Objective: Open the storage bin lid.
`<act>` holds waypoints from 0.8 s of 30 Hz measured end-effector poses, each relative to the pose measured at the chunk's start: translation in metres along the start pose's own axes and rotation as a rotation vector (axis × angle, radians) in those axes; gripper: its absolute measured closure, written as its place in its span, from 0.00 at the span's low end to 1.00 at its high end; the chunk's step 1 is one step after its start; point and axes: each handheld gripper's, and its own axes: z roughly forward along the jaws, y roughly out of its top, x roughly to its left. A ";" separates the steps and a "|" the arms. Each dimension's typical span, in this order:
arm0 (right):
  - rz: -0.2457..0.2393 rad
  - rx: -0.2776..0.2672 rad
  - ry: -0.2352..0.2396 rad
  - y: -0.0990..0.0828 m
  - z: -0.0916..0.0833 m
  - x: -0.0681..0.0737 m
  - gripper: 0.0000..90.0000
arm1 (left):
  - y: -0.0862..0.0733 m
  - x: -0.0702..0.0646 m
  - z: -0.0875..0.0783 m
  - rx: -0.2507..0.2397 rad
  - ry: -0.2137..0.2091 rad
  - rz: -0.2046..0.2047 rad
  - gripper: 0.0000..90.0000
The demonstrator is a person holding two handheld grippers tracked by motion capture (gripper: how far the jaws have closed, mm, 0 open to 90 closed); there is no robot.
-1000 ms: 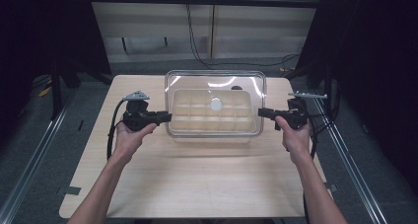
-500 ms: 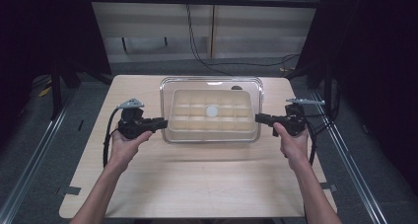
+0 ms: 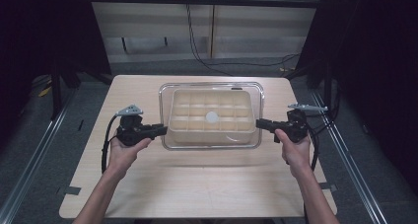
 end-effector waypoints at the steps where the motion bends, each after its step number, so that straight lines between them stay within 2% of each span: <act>1: -0.004 0.001 -0.001 -0.001 0.000 0.001 0.86 | -0.001 0.000 0.000 0.001 0.001 0.001 0.83; 14: 0.001 0.013 0.012 -0.013 -0.006 0.007 0.86 | -0.013 -0.007 -0.006 0.020 -0.007 0.003 0.83; 16: 0.001 0.011 0.018 -0.014 -0.007 0.008 0.86 | -0.015 -0.008 -0.007 0.018 0.011 0.004 0.83; 19: -0.004 0.019 0.010 -0.016 -0.007 0.011 0.86 | -0.020 -0.009 -0.007 0.024 0.014 0.007 0.83; 24: -0.002 0.034 0.017 -0.024 -0.007 0.013 0.86 | -0.027 -0.010 -0.011 0.030 0.002 -0.002 0.83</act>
